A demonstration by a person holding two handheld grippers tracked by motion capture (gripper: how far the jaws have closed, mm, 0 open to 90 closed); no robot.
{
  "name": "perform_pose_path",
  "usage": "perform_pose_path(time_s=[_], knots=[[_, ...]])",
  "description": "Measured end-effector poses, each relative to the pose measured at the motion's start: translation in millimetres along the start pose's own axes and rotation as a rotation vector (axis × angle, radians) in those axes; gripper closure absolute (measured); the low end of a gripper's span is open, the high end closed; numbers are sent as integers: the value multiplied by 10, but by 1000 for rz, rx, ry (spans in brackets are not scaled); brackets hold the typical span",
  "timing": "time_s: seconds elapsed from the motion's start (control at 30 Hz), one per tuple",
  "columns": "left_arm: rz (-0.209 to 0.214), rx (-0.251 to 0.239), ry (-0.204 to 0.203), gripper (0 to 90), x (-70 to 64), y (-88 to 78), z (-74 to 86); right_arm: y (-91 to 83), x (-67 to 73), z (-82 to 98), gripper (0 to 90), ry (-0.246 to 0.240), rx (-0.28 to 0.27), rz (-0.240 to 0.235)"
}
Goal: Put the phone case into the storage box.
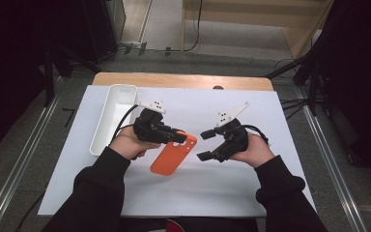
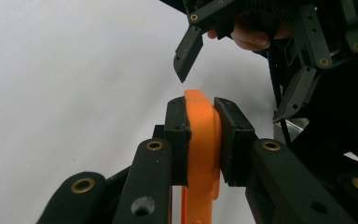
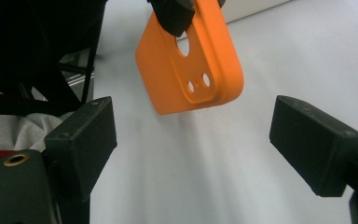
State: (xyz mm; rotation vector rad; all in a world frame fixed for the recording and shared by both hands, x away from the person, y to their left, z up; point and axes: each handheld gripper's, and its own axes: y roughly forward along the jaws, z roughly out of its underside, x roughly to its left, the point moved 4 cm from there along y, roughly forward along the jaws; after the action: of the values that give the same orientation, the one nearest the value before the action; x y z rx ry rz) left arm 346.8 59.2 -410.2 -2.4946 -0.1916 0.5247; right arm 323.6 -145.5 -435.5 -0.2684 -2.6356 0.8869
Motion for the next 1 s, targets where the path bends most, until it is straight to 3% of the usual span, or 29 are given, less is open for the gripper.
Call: perform_pose_path(time_s=[0.07,0.43,0.7,1.0], knots=[[15,-4,2,763,-1,7,-1,-20,6,-2,193,-1,6,-6],[49,4,45,763,-42,44,-2,-70,6,-39,217,-21,-20,-35],[65,20,74,763,-82,76,9,-47,-1,-44,283,-34,-11,-62],[76,27,90,762,-118,90,2,-19,-4,-44,401,-36,-5,-91]])
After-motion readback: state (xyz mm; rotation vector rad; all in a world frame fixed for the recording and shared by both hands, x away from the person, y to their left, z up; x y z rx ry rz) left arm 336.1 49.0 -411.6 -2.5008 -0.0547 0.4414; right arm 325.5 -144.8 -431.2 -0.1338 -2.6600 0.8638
